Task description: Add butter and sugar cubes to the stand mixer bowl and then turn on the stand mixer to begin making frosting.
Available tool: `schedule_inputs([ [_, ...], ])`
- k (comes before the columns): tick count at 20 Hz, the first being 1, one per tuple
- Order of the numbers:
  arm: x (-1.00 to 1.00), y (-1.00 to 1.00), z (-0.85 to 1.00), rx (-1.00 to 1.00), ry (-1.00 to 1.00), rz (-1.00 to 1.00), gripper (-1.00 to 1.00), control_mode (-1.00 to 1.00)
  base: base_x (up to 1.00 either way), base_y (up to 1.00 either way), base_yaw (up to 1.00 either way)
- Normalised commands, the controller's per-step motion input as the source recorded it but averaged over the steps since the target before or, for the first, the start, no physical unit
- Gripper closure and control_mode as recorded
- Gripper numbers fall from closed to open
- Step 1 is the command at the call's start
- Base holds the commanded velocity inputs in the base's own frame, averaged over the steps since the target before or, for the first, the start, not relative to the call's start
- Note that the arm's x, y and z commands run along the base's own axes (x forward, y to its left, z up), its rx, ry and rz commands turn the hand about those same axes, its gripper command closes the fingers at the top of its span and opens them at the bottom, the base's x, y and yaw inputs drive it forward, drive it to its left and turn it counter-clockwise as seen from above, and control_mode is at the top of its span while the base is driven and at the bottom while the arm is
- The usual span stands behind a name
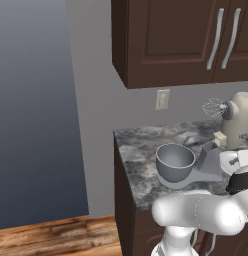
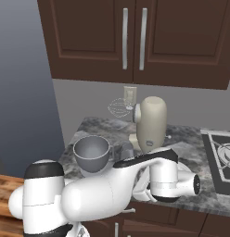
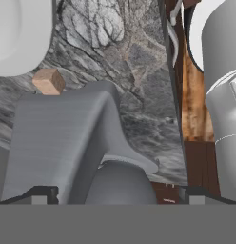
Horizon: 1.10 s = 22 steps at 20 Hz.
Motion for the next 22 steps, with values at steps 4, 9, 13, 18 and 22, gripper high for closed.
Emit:
schedule_inputs([
  [4, 0.10, 0.00, -0.03, 0.07, 0.05, 0.00, -1.00, -1.00, 0.00, 0.00, 0.00],
  [9, 0.08, 0.00, -0.13, 0.07, 0.05, 0.00, -1.00, -1.00, 0.00, 0.00, 0.00],
  [13, 0.11, 0.00, -0.19, 0.04, 0.04, 0.00, -1.00, -1.00, 0.00, 0.00, 0.00],
  [18, 0.13, -0.04, -0.14, 0.00, 0.01, 0.00, -1.00, -1.00, 0.00, 0.00, 0.00],
  [22, 0.10, -0.12, -0.04, 0.00, 0.00, 0.00, -1.00, -1.00, 0.00, 0.00, 0.00],
])
